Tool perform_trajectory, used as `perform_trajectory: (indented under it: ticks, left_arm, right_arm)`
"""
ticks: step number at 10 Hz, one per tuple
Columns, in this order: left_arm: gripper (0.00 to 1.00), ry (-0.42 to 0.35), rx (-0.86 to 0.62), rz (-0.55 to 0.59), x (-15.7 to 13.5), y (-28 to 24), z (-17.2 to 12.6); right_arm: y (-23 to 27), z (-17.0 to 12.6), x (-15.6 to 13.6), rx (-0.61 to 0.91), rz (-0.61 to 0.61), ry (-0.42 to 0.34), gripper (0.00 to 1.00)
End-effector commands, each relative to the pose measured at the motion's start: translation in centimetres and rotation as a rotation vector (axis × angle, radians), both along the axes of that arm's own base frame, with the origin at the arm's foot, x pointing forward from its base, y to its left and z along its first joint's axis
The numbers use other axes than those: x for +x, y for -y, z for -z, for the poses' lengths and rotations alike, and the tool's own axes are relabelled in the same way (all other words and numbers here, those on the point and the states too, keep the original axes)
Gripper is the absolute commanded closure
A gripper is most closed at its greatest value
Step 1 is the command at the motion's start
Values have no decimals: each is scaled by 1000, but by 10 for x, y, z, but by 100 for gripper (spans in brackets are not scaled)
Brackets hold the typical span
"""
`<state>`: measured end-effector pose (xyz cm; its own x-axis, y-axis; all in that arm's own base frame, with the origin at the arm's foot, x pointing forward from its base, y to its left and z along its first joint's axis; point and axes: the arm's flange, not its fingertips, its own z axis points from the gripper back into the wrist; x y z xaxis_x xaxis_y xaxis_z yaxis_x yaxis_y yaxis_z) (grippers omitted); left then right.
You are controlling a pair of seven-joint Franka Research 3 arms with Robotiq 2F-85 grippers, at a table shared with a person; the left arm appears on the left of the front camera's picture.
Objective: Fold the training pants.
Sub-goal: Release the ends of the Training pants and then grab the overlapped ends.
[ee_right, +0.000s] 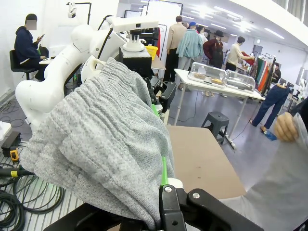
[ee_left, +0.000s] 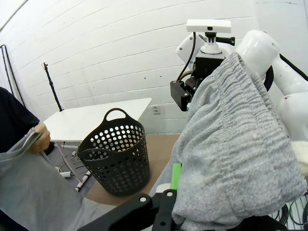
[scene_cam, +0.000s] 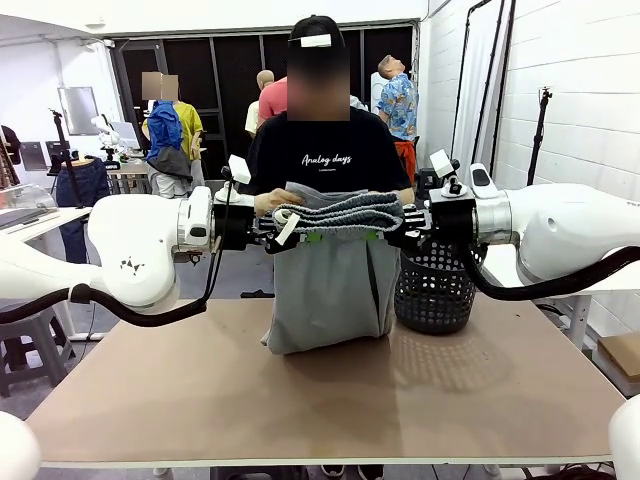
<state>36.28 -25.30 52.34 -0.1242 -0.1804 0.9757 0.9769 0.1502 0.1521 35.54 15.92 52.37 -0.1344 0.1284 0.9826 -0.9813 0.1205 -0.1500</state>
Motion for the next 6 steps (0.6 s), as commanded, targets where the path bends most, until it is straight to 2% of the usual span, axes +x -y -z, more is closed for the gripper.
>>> perform_trajectory:
  ticks: [1, 6]
  left_arm:
    - [100, 1, -3, 2, 0, 1, -2]
    - [100, 1, -3, 2, 0, 1, -2]
  right_arm:
    - [-2, -1, -3, 2, -8, 2, 100]
    - [-2, -1, -3, 2, -8, 2, 100]
